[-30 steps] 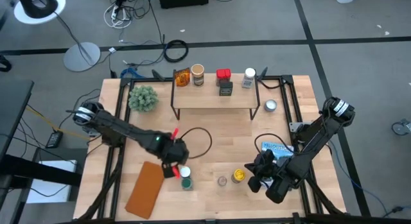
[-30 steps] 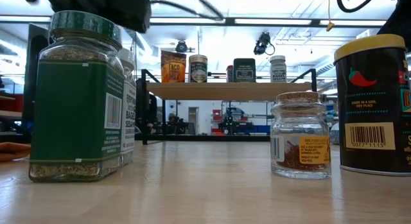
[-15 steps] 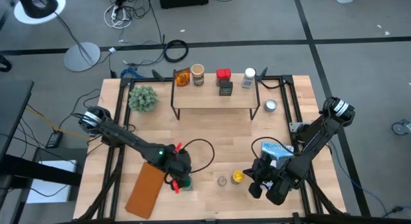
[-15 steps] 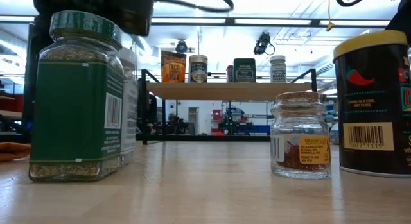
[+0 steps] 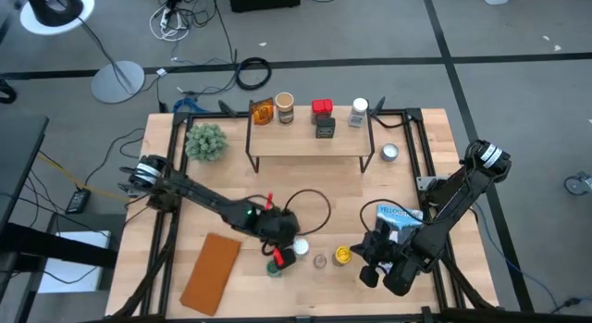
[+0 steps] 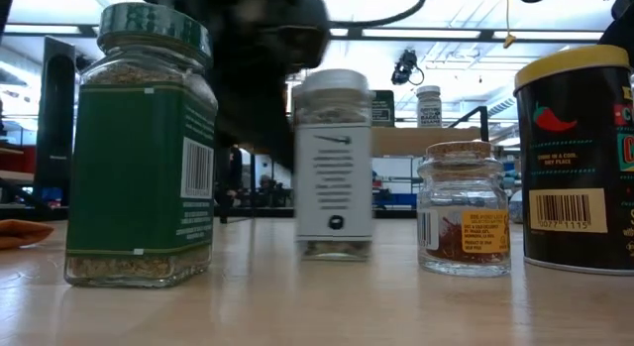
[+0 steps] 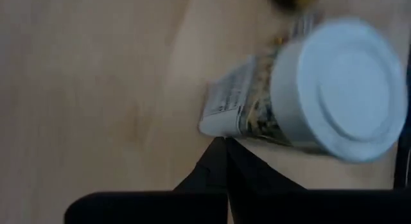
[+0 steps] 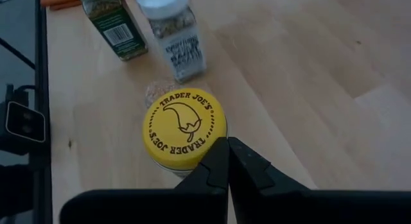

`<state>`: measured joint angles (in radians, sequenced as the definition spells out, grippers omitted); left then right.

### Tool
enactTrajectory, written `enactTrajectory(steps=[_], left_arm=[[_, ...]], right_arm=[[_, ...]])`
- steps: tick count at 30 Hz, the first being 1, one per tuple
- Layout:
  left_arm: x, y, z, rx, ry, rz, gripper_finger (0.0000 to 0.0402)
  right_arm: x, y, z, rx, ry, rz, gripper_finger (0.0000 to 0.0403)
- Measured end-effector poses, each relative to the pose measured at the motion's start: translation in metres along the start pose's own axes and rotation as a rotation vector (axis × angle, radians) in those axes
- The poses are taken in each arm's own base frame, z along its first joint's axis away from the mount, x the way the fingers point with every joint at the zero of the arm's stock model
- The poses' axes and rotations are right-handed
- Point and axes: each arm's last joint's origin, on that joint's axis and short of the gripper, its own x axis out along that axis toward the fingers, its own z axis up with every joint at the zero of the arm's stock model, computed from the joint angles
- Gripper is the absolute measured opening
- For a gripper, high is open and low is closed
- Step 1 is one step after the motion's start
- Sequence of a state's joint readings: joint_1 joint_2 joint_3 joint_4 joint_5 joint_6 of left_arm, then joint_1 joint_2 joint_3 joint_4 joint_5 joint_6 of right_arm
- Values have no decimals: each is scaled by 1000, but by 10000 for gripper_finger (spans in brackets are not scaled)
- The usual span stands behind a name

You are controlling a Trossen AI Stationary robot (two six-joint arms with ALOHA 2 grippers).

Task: Shelf spices
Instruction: Put the white seasoning bottle on the shelf

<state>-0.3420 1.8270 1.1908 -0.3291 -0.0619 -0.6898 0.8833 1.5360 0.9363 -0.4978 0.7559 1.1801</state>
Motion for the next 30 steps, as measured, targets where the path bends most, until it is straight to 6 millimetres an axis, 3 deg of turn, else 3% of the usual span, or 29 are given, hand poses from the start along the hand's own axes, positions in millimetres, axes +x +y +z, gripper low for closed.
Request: enactTrajectory(steps=[7,17,24,30], left_arm=[[3,9,33,36,-211,-81,0],[4,15,27,91,-159,3,0],[2,15,21,170,-132,62,0],[-24,11,29,261,-194,51,0]], right_arm=[[-2,-3,6,-1,-72,-25,1],[-19,-13,35,57,-141,12,1],[0,-16,62,-25,-34,133,4],[13,-23,88,-88,-38,159,4]])
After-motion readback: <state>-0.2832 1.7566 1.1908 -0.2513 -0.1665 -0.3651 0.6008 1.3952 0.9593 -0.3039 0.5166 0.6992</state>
